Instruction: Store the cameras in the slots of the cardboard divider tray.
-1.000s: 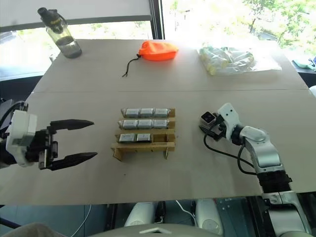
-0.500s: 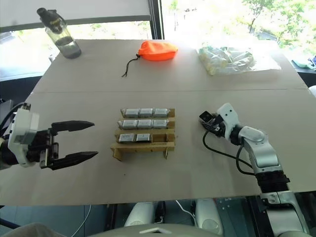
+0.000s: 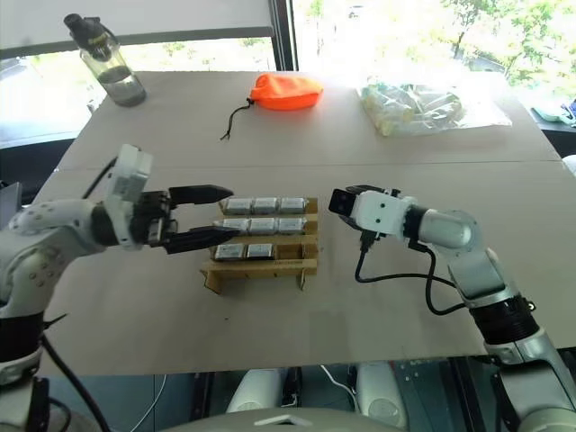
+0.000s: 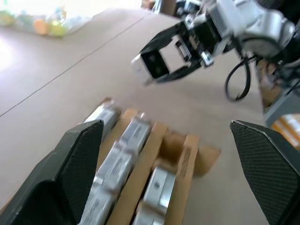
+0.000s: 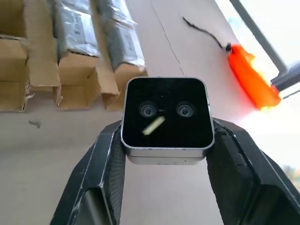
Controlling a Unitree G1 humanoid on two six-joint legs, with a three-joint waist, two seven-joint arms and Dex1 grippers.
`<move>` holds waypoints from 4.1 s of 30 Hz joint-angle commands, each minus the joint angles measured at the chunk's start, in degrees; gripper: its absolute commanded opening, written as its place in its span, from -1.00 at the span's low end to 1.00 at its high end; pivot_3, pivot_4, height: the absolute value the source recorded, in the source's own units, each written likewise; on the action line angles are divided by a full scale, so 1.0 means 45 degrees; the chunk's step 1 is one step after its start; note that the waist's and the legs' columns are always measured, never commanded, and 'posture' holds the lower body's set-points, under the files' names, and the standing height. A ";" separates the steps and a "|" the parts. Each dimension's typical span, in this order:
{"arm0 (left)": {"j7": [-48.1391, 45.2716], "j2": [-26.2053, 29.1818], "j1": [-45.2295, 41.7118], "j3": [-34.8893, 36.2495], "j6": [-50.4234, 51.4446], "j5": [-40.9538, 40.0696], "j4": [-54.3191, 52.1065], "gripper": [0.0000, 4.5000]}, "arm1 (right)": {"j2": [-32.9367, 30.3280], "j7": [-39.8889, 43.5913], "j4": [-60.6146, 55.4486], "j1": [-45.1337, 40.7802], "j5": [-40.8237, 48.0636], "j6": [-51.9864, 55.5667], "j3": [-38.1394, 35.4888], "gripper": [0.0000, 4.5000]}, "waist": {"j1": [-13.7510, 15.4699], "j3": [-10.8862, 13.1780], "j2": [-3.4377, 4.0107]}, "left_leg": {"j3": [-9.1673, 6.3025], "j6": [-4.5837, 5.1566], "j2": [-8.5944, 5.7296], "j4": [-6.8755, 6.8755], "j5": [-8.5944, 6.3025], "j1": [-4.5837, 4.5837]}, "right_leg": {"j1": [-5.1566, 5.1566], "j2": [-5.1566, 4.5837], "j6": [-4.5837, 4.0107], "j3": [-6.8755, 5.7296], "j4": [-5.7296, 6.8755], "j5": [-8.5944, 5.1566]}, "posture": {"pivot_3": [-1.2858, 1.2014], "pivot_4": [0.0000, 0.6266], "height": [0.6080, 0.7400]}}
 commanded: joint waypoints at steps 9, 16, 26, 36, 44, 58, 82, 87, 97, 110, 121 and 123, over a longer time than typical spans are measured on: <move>-0.1168 -0.2025 -0.3270 -0.2757 -0.0251 0.1300 0.3162 1.00 | 0.0410 -0.0859 0.0664 -0.1525 -0.2208 -0.4222 0.1158 -0.15 | 0.0051 0.0003 -0.0008 | -0.0005 -0.0001 -0.0006 0.0019 0.0001 -0.0011 | 0.0003 -0.0003 0.0001 -0.0014 -0.0001 0.0000 | 0.03 -0.52 1.00; -0.2132 -0.2299 -0.3752 -0.3329 -0.0657 0.1998 0.3889 1.00 | 0.0437 -0.1450 0.1028 -0.1656 -0.3149 -0.5646 0.1368 -0.15 | 0.0012 0.0003 -0.0007 | -0.0005 -0.0003 -0.0002 0.0021 0.0003 -0.0008 | 0.0002 -0.0001 0.0001 -0.0013 0.0003 0.0000 | 0.03 -0.52 1.00; -0.2337 -0.2462 -0.3911 -0.3329 -0.0506 0.2272 0.4012 1.00 | 0.0637 -0.1660 0.1427 -0.1775 -0.3345 -0.6705 0.1508 -0.15 | 0.0034 0.0002 -0.0008 | -0.0009 -0.0005 0.0002 0.0026 0.0004 -0.0008 | 0.0003 -0.0004 0.0001 -0.0013 0.0008 0.0000 | 0.03 -0.52 1.00; -0.2641 -0.2427 -0.3936 -0.3473 -0.0432 0.2476 0.3937 1.00 | 0.0754 -0.1597 0.1543 -0.1848 -0.3391 -0.7043 0.1760 -0.15 | 0.0028 0.0002 -0.0007 | -0.0008 -0.0005 0.0002 0.0028 0.0004 -0.0008 | 0.0004 -0.0005 0.0001 -0.0011 0.0010 0.0000 | 0.03 -0.52 1.00; -0.2745 -0.2438 -0.3961 -0.3558 -0.0619 0.2823 0.3957 -0.42 | 0.0893 -0.1620 0.1552 -0.1896 -0.3387 -0.7018 0.1741 -0.15 | 0.0029 0.0002 -0.0007 | -0.0008 -0.0004 0.0001 0.0031 0.0004 -0.0008 | 0.0004 -0.0005 0.0001 -0.0011 0.0011 0.0000 | 0.03 -0.52 1.00; -0.2984 -0.2756 -0.4334 -0.3690 -0.0892 0.3211 0.4086 -0.70 | 0.0597 -0.0682 0.0258 -0.1158 -0.1475 -0.4513 0.0998 0.99 | 0.0071 0.0003 -0.0008 | -0.0011 -0.0004 0.0000 0.0034 0.0004 -0.0013 | 0.0005 -0.0008 0.0001 -0.0012 0.0012 0.0001 | 0.03 -0.52 1.00; -0.2806 -0.2629 -0.2318 -0.3490 -0.4186 0.4054 0.2227 -0.70 | -0.2395 0.3692 -0.4138 0.8230 1.0663 0.5480 -0.6084 0.99 | 0.0371 0.0000 -0.0018 | -0.0052 0.0012 -0.0002 0.0034 -0.0003 0.0011 | 0.0048 -0.0001 0.0001 -0.0023 -0.0002 0.0000 | 0.03 -0.52 1.00; -0.2940 -0.2458 -0.1884 -0.3459 -0.4961 0.4370 0.2200 -0.70 | -0.2222 0.4072 -0.4252 0.8500 1.1279 0.5584 -0.6764 0.99 | 0.0363 -0.0002 -0.0019 | -0.0041 0.0012 -0.0002 0.0037 -0.0002 0.0015 | 0.0049 -0.0003 0.0002 -0.0015 -0.0002 0.0001 | 0.03 -0.52 1.00; -0.2862 -0.2658 -0.1297 -0.3882 -0.6331 0.5349 0.2760 -0.70 | -0.2125 0.4459 -0.4163 0.8742 1.1260 0.5298 -0.7070 0.99 | 0.0374 -0.0003 -0.0021 | -0.0042 0.0014 -0.0001 0.0039 -0.0003 0.0016 | 0.0050 0.0000 0.0002 -0.0015 -0.0001 0.0000 | 0.03 -0.52 1.00; -0.2774 -0.2839 -0.1128 -0.4201 -0.7371 0.6162 0.3485 -0.70 | -0.2045 0.5244 -0.3709 0.8566 1.1305 0.5101 -0.7177 0.99 | 0.0375 -0.0004 -0.0022 | -0.0046 0.0014 -0.0001 0.0038 -0.0004 0.0016 | 0.0050 0.0001 0.0002 -0.0020 0.0000 0.0001 | 0.03 -0.52 1.00; -0.2937 -0.2732 -0.1112 -0.4077 -0.6567 0.5726 0.3460 -0.48 | -0.1796 0.5435 -0.3558 0.8310 1.1293 0.5056 -0.7165 1.00 | 0.0365 -0.0004 -0.0020 | -0.0048 0.0013 0.0000 0.0038 -0.0003 0.0016 | 0.0050 0.0001 0.0002 -0.0021 0.0001 0.0001 | 0.03 -0.52 1.00; -0.3086 -0.2709 -0.1121 -0.3964 -0.6216 0.5351 0.3237 -0.11 | -0.1762 0.5453 -0.3549 0.8352 1.1264 0.5023 -0.7163 1.00 | 0.0363 -0.0004 -0.0020 | -0.0046 0.0013 0.0001 0.0038 -0.0003 0.0018 | 0.0050 0.0001 0.0002 -0.0019 0.0004 0.0001 | 0.03 -0.52 1.00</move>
